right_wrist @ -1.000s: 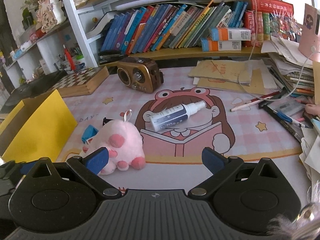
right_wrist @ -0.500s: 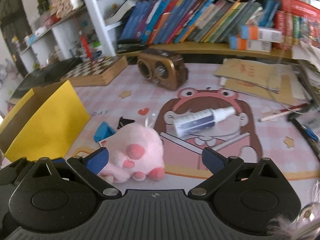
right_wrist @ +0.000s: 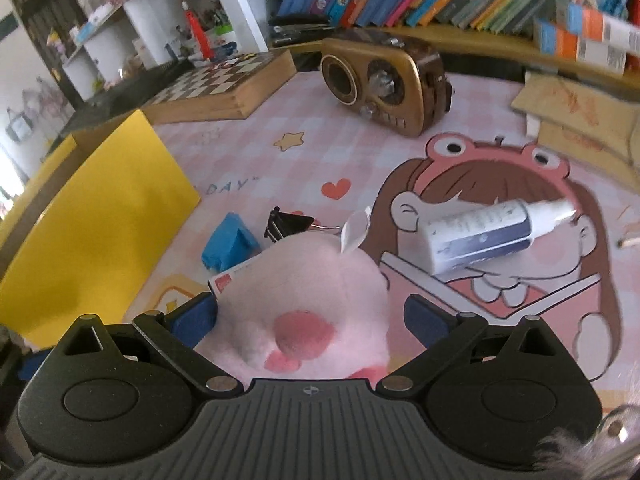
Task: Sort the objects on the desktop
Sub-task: 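Close the right tool on the pink pig while the left tool grasps the white charger cube, then lift and carry the pig and charger cube toward the yellow box with both tools, then lower the pig into the box and open the right tool while the left tool drops the charger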
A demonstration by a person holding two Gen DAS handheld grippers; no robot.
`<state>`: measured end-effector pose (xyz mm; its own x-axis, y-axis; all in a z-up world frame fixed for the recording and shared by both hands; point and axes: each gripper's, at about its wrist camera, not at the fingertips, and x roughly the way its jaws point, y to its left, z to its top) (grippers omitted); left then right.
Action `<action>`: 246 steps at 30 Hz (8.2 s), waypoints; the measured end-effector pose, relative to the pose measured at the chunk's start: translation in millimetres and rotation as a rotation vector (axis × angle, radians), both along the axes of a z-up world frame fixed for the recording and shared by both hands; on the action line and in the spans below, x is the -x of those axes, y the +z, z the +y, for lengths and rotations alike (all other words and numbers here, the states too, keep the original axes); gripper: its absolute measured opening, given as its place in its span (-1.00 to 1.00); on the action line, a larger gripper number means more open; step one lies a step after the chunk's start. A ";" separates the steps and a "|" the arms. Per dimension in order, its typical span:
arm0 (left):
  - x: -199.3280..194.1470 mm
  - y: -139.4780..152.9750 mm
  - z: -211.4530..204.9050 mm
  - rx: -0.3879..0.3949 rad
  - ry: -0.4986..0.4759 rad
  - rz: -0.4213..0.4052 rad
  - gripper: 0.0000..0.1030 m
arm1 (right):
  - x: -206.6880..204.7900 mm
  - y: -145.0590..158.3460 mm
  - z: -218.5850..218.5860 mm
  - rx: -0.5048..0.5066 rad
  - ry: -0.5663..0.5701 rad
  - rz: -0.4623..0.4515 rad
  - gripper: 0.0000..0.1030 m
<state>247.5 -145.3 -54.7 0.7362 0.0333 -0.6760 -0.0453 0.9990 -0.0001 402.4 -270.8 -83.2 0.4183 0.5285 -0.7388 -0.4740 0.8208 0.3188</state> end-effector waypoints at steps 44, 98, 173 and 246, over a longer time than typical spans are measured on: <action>-47.3 -27.3 2.7 -0.021 0.036 0.022 -0.50 | 62.3 44.3 -78.7 -0.030 -0.169 -0.160 0.30; 129.9 62.0 87.3 0.252 -0.107 -0.205 -0.50 | 213.5 79.3 -13.1 0.015 -0.212 -0.163 0.30; 234.3 74.2 214.9 0.235 0.063 -0.268 -0.50 | 316.6 91.1 150.3 -0.045 0.010 -0.190 0.30; 24.8 45.3 219.8 -0.022 0.162 -0.167 0.67 | 40.5 82.6 246.6 0.117 0.351 -0.302 0.67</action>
